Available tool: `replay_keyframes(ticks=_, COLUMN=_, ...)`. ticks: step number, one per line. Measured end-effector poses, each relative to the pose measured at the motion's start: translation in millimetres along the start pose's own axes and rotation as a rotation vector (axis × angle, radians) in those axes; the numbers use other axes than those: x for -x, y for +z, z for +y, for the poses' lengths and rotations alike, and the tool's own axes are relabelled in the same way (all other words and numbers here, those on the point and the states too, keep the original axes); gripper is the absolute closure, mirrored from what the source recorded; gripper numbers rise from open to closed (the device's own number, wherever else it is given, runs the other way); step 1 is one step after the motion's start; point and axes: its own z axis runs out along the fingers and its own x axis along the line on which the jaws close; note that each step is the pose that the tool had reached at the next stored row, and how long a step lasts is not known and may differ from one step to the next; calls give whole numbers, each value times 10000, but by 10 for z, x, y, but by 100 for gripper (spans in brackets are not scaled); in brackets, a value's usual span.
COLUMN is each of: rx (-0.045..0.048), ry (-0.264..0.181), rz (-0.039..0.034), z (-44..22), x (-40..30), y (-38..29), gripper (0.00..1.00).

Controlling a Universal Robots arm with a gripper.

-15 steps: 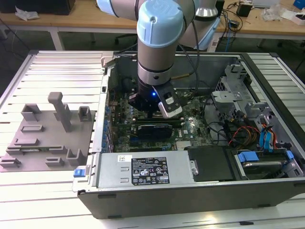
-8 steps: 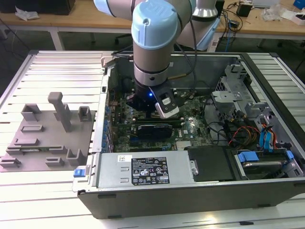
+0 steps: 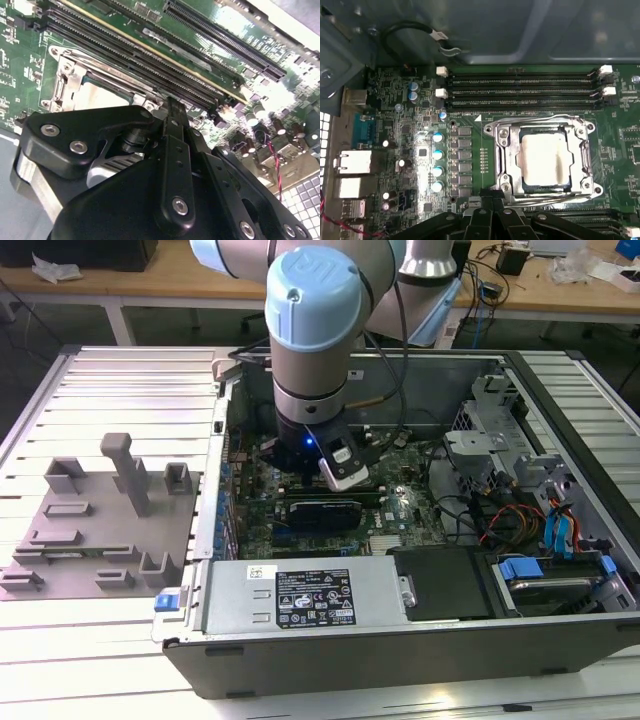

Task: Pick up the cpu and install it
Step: 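Install the second cpu locking lever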

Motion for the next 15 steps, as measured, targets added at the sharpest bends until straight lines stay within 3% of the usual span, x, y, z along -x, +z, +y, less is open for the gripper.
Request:
replay_keyframes(ticks=4, rx=165, ry=-5, rz=-38, z=-6, x=-1, y=14, gripper=89)
replay_keyframes(ticks=11, rx=275, ry=-3, rz=-43, z=-35, x=-1, y=31, gripper=89)
replay_keyframes(ticks=15, rx=401, ry=0, rz=-48, z=-53, x=-1, y=53, gripper=89)
